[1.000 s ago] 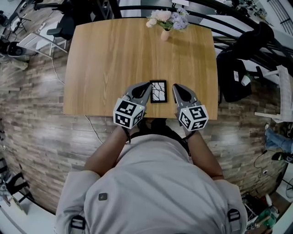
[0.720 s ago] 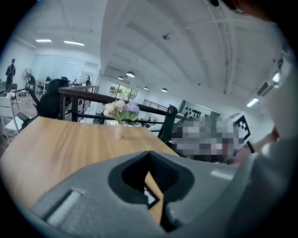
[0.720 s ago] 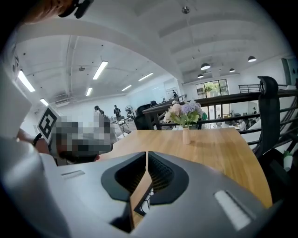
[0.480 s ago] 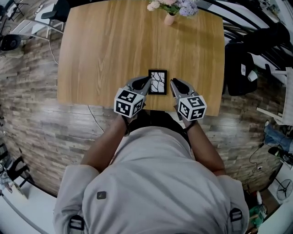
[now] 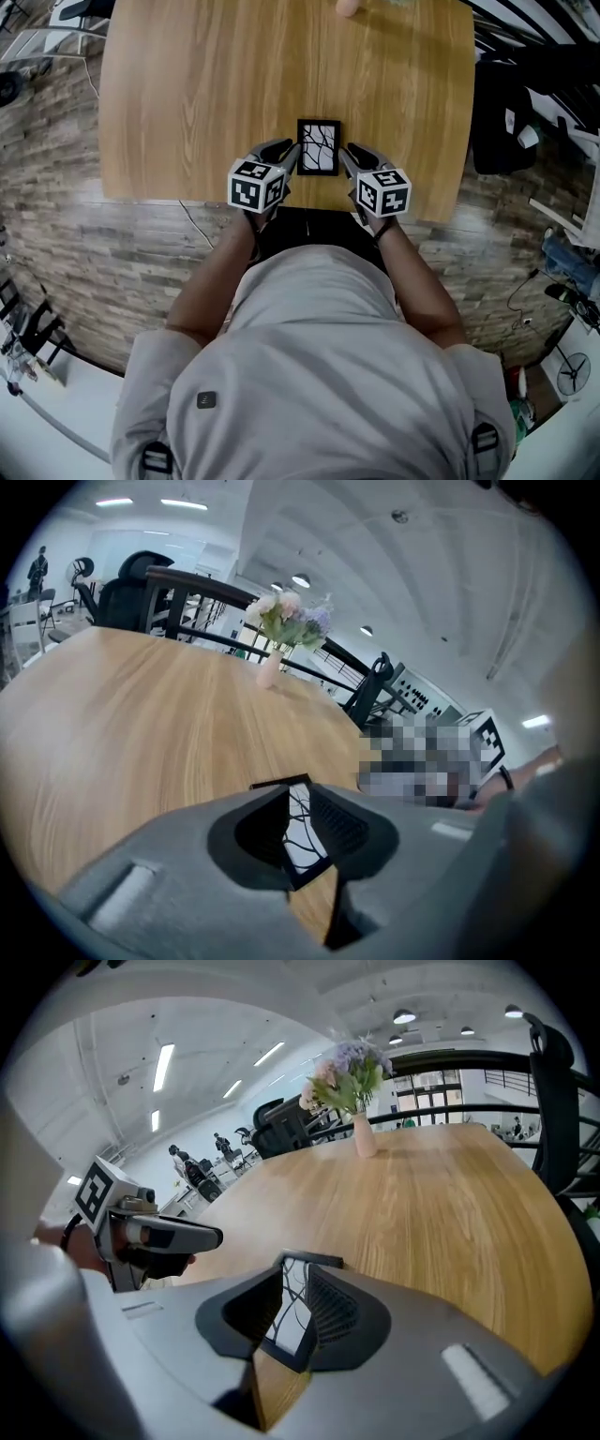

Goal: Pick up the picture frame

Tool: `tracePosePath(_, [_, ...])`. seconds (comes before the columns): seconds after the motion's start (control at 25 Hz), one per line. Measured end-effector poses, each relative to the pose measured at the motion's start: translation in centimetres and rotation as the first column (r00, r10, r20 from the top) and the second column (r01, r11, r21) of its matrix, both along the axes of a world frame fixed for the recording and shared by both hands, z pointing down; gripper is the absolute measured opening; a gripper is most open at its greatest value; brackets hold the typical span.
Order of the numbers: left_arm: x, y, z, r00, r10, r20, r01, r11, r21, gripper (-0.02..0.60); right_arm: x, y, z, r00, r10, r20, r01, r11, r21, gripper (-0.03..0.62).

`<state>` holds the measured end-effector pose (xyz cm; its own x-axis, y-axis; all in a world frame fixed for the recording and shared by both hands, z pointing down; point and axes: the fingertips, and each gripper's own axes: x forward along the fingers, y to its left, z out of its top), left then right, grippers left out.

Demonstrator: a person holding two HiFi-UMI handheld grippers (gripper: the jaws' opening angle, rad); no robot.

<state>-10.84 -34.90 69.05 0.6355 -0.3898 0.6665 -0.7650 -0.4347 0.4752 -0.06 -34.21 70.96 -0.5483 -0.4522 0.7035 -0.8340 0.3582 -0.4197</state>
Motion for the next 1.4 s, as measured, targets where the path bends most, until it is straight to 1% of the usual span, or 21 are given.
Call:
tracePosePath(0.2, [0.7,0.4,3.2,1.0,0.006,0.019,-0.005,0.998,-0.067,0.098,0.0,0.3,3.3,1.0,-0.003,-0.003,0.003,0.997,-0.071,0.117])
tracePosePath(0.36, [1.2,1.2,5.5,0.999,0.023,0.039,-0.019,0.994,-0.112,0.106,0.0,0.5,5.9,0.999,-0.025,-0.028,0.022,0.993,-0.113,0.12])
tracePosePath(0.64, [1.3,1.4,8.4,0.997,0.006,0.077,0.007,0.985,-0.174,0.118,-0.4,0.8,8.1,0.999,-0.032,-0.024,0.027,0.986,-0.167,0.125])
tracePosePath(0.84, [1.5,1.2,9.8,0.994,-0.011,0.106,0.03,0.983,-0.183,0.12,-0.5,0.8,9.2,0.999,-0.019,-0.041,0.011,0.982,-0.189,0.127])
tracePosePath(1.04, [1.5,1.1,11.0,0.991,-0.028,0.134,0.053,0.98,-0.19,0.116,-0.6,0.9,9.4,0.999,0.007,-0.049,-0.016,0.983,-0.183,0.12])
tracePosePath(1.24, [1.4,0.9,11.0,0.984,-0.065,0.163,0.092,0.983,-0.16,0.106,-0.7,0.7,9.4,0.997,0.015,-0.081,-0.029,0.984,-0.175,0.118])
tracePosePath(1.4, [1.3,0.8,11.0,0.981,-0.099,0.166,0.123,0.982,-0.143,0.104,-0.7,0.7,9.4,0.996,0.005,-0.086,-0.019,0.985,-0.169,0.115])
